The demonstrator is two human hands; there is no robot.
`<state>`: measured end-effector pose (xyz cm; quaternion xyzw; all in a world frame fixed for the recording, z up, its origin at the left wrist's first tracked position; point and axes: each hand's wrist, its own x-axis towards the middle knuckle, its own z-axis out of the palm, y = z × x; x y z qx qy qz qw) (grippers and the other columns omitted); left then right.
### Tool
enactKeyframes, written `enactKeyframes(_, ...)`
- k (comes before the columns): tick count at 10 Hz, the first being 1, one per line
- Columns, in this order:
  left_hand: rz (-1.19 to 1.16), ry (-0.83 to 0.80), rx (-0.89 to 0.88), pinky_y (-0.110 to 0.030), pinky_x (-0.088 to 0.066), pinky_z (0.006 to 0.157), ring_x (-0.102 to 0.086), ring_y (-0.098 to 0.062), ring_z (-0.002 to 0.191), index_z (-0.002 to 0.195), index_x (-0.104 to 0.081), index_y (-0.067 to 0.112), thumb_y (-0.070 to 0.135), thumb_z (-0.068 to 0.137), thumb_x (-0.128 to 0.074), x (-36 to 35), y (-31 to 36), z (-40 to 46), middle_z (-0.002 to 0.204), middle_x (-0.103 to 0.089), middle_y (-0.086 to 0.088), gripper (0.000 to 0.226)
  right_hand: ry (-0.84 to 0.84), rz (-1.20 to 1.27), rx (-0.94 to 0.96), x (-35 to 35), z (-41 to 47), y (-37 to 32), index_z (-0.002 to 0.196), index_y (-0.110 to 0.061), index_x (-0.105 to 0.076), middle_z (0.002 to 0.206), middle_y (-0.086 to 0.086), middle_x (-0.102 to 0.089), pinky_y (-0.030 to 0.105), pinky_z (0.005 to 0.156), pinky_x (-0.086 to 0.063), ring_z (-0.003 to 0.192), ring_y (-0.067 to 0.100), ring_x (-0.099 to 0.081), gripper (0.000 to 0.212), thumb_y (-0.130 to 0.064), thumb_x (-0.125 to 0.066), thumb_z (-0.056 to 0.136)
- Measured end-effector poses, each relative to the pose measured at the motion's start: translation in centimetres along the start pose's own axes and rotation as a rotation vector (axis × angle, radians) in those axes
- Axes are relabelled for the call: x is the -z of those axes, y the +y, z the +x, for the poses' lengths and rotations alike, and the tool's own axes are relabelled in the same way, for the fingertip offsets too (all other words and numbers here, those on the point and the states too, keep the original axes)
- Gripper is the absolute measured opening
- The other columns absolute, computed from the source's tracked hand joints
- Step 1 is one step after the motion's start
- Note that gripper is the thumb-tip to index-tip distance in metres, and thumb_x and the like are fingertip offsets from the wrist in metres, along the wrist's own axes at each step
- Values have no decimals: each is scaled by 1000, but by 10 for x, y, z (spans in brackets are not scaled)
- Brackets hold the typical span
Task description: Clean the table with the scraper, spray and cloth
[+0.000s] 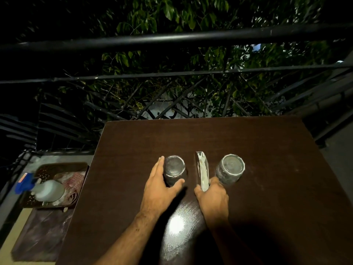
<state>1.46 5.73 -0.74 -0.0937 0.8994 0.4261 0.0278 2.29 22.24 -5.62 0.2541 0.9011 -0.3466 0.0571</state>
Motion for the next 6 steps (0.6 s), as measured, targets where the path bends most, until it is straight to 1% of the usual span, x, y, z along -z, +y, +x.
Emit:
enactKeyframes(1,48,-13,-17,-34,-24,124,-16,-5,153,160,-17,29,50,78,-75,-5,7,-5,167,-19,11,103,-26,-4,-16,7,-1,-3,111,-19,-54,106,8,-70,37,86,-50,102,34,-65,54,-59,-69,77)
enactKeyframes(2,123,5,-78,-34,-16,126,3,-1,154,161,-13,28,51,81,-71,-7,11,-7,168,-10,13,101,18,-15,-46,15,-6,-2,113,-22,-53,106,6,-70,37,85,-49,102,33,-66,67,-74,-62,72)
enactKeyframes(3,250,14,-194,-34,-6,128,14,2,151,161,-12,23,53,84,-65,-3,12,-5,167,-6,14,98,137,-67,69,27,-20,8,99,-28,-50,93,1,-68,37,73,-46,90,30,-67,45,-70,-49,82)
enactKeyframes(4,352,-18,-284,-35,-3,128,12,-1,153,162,-11,22,56,86,-58,3,13,-5,167,-6,11,95,245,-127,271,36,-29,24,88,-26,-52,80,-1,-62,37,66,-45,79,27,-61,26,-51,-45,90)
enactKeyframes(5,552,-79,-423,-34,2,128,7,-9,155,161,-13,16,47,88,-49,16,7,-3,168,-10,3,87,416,-259,503,57,-9,36,79,-16,-62,72,5,-58,41,65,-42,71,30,-52,23,-29,-46,90)
enactKeyframes(6,626,-119,-462,-33,5,127,6,-13,155,161,-14,12,41,81,-46,22,6,-3,169,-12,-3,91,460,-338,582,78,8,33,76,-13,-64,71,8,-61,42,67,-41,70,31,-52,24,-25,-46,87)
